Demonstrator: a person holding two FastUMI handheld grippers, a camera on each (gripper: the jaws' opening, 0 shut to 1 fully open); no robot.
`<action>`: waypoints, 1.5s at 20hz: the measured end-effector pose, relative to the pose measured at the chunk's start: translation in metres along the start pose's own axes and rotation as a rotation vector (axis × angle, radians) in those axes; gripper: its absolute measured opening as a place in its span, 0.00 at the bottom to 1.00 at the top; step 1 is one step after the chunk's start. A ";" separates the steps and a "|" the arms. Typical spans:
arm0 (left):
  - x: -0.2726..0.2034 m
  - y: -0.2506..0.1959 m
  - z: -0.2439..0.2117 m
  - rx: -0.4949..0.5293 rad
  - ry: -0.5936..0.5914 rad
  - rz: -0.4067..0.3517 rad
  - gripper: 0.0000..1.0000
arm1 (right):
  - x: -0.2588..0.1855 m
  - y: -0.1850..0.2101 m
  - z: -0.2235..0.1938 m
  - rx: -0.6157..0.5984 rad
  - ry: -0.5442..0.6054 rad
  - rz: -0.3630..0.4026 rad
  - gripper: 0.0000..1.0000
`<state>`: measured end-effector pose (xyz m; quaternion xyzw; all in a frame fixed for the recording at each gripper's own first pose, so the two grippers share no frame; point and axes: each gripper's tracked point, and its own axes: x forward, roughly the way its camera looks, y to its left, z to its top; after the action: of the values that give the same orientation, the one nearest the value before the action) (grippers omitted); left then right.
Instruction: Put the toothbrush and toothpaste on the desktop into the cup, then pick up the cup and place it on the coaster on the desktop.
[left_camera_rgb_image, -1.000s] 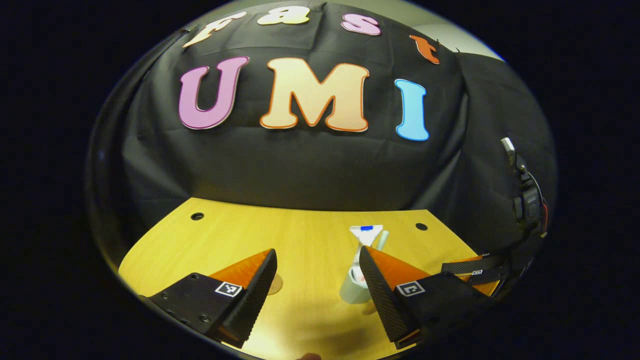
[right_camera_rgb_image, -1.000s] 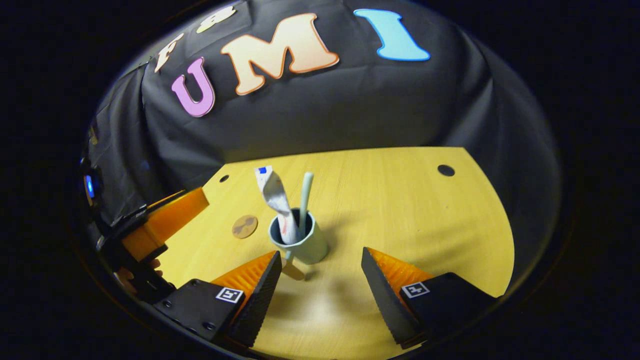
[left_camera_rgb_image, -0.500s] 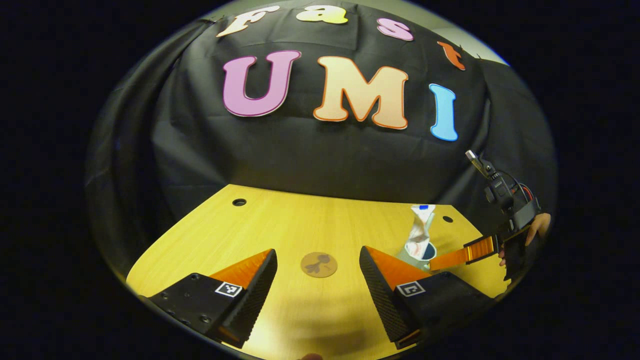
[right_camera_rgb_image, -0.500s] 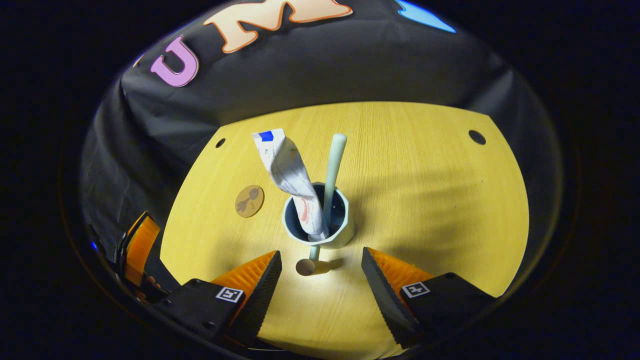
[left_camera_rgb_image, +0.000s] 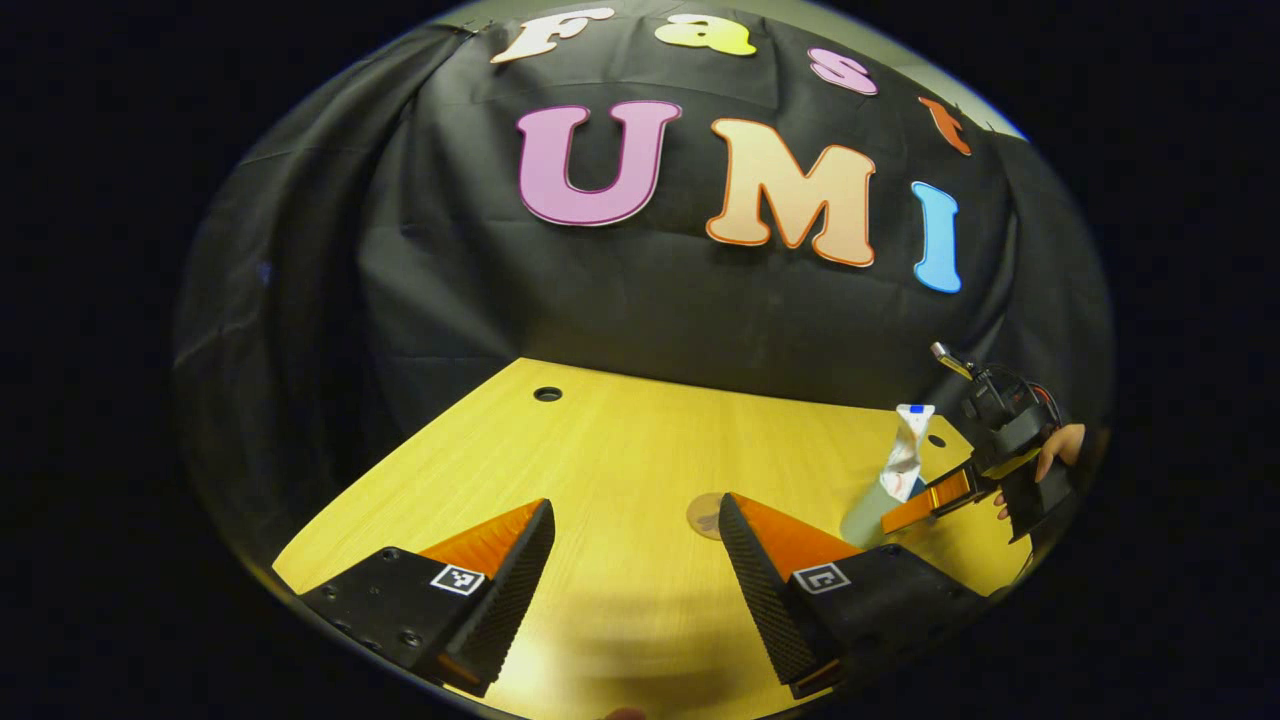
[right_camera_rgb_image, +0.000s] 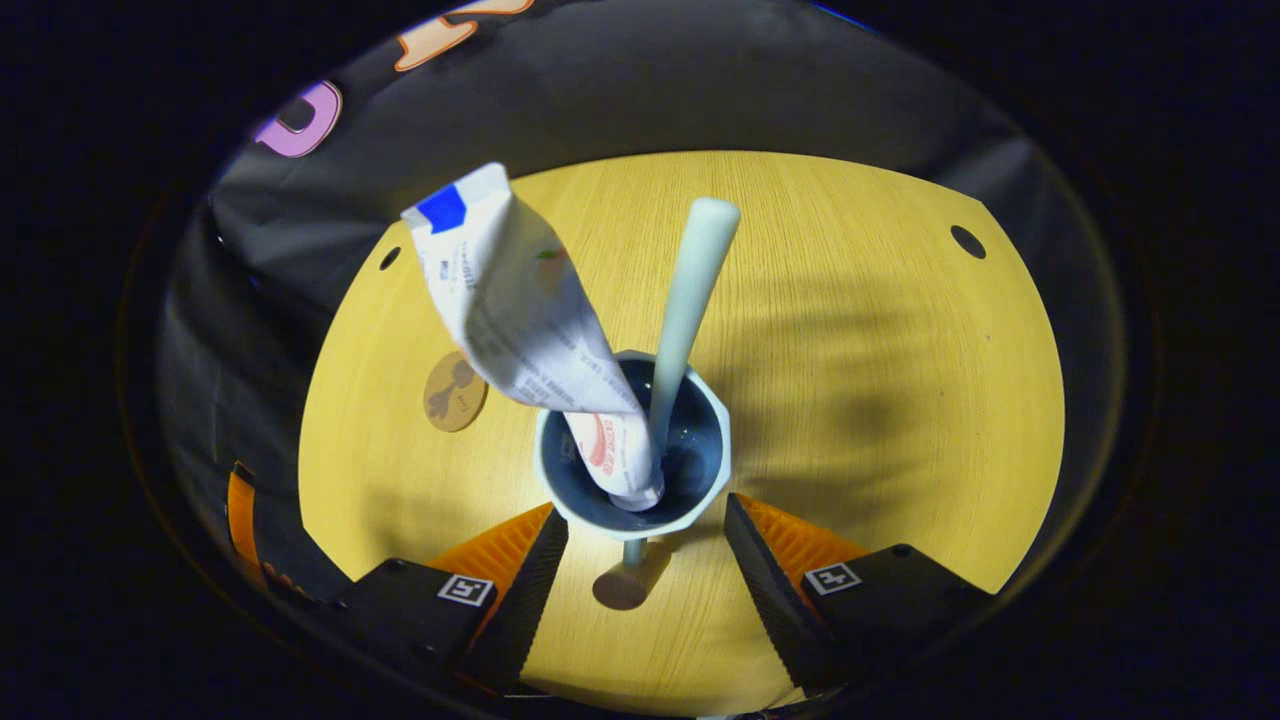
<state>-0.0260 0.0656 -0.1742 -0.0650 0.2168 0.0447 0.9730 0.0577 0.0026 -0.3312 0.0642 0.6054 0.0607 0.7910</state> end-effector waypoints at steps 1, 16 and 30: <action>-0.001 0.008 0.000 -0.001 0.002 0.010 0.95 | 0.003 -0.001 -0.003 -0.004 0.015 -0.009 0.97; -0.005 0.037 -0.002 0.000 0.006 0.039 0.95 | 0.025 -0.006 -0.019 -0.048 0.082 -0.072 0.62; -0.003 0.040 0.000 0.011 0.018 0.024 0.95 | 0.023 0.017 -0.019 -0.100 0.053 -0.054 0.31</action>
<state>-0.0335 0.1046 -0.1772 -0.0576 0.2265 0.0545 0.9708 0.0453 0.0238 -0.3548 0.0069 0.6238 0.0712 0.7783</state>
